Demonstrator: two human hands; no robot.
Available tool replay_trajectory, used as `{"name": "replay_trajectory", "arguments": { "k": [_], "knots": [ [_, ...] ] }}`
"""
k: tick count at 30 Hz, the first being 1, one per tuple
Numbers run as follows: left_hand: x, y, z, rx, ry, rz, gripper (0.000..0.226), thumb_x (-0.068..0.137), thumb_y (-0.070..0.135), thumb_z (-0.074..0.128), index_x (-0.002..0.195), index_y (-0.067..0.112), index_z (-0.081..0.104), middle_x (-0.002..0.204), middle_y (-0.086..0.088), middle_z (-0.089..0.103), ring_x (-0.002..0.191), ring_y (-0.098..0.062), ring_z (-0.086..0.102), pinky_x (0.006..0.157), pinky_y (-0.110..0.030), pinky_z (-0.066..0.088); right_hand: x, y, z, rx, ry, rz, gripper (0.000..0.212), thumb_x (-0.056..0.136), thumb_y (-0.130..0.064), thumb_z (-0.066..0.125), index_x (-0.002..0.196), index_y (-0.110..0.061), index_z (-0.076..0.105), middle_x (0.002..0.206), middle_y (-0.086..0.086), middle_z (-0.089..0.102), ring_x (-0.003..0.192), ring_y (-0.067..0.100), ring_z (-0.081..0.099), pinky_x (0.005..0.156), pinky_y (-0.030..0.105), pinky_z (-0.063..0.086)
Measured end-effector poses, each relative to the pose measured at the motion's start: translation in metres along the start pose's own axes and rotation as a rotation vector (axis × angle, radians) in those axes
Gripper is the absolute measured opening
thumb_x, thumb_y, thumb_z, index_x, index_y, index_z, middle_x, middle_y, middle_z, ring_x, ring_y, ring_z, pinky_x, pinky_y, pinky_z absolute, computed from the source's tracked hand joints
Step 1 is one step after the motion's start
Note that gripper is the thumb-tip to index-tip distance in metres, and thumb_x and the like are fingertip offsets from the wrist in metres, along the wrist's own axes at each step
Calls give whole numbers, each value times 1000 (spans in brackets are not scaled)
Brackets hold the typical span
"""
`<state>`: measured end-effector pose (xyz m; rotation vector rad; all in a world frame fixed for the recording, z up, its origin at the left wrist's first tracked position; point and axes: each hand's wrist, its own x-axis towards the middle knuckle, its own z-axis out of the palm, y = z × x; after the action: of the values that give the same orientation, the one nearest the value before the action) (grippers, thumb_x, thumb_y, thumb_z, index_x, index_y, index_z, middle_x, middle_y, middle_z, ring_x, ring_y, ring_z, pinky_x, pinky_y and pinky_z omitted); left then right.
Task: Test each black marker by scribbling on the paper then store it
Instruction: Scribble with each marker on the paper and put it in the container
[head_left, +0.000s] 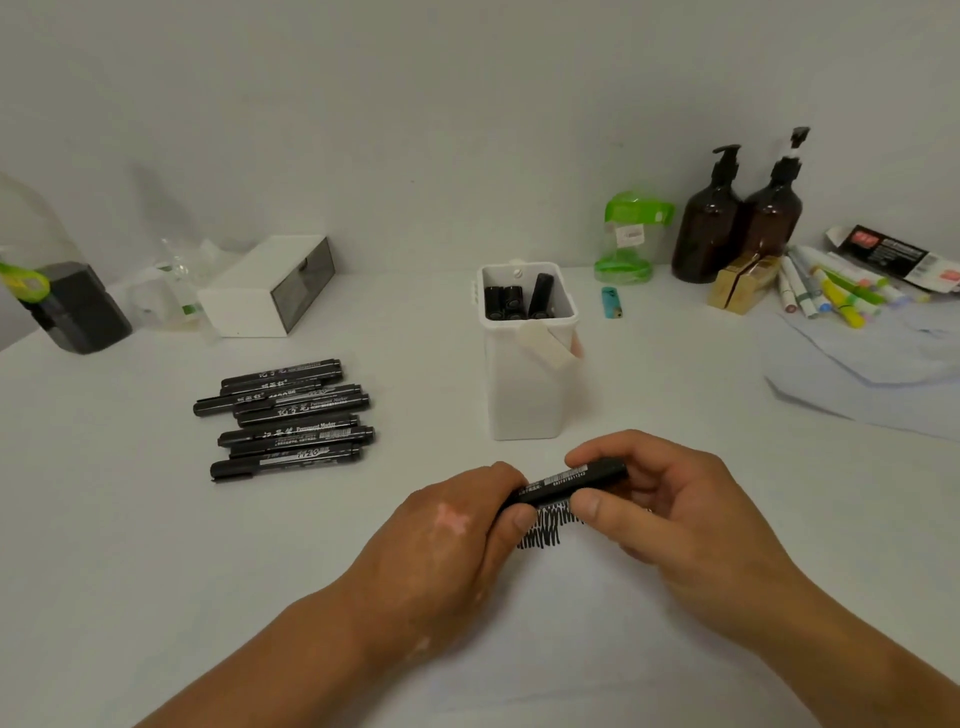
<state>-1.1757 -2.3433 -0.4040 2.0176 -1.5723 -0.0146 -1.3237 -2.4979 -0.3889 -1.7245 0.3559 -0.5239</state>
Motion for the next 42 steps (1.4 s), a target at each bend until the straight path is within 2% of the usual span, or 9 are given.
{"name": "replay_trajectory", "arguments": {
  "k": [6,10,16,21,24,27,31,34,42],
  "knots": [
    [-2,4,5,-21,-20,3,36,100,48,30,97,21,54,72,8,54,62,-15,44,57,-31,38,1,2,5,47,-11,59,17,83,-11,82,89,-27,78,66,-5,69,52,2,56,52,11,44],
    [-4,7,7,-16,20,-2,39,102,51,30,98,22,56,70,12,50,61,-14,43,55,-28,34,0,1,6,55,-4,78,20,84,-6,79,87,-25,78,62,-4,66,49,7,52,47,17,42],
    [-6,8,9,-5,33,-13,49,97,58,26,104,25,61,71,7,59,60,-17,49,54,-30,38,-2,-4,6,117,-38,89,15,79,-13,85,89,-21,77,62,-3,64,49,10,48,46,21,40],
    [-5,11,10,-61,53,9,38,99,55,33,105,27,58,73,10,60,61,-14,53,55,-29,43,-4,-4,7,149,-86,103,12,76,-19,77,88,-21,73,60,-6,63,49,8,50,46,20,40],
    [-3,14,11,-94,61,26,38,99,56,36,106,27,59,80,10,64,67,-11,58,59,-33,48,-5,-2,10,81,-111,59,11,77,-23,78,85,-22,70,59,-7,64,50,9,50,48,19,40],
    [-3,10,11,-89,66,-6,40,93,63,42,111,30,56,91,15,60,77,-6,56,68,-29,50,-2,1,7,-21,10,-21,17,73,-32,80,77,-20,68,55,-6,62,50,7,53,50,16,42],
    [-5,0,10,28,-10,-45,68,80,76,50,132,33,46,117,20,49,101,1,51,88,-19,45,4,4,-5,207,177,49,21,64,-35,71,68,-16,62,53,8,57,46,19,46,40,23,33],
    [-5,-4,10,87,-83,-60,73,75,82,51,135,41,46,121,20,43,107,-3,47,95,-23,42,5,6,-11,255,143,114,20,73,-23,62,81,-11,76,62,19,67,51,23,58,41,27,42],
    [-9,-9,6,140,-114,-76,69,73,83,48,131,46,51,116,20,43,105,-5,44,97,-30,40,4,13,0,-156,87,182,9,81,-11,75,78,-20,73,59,8,69,48,16,60,45,24,49]
  ]
}}
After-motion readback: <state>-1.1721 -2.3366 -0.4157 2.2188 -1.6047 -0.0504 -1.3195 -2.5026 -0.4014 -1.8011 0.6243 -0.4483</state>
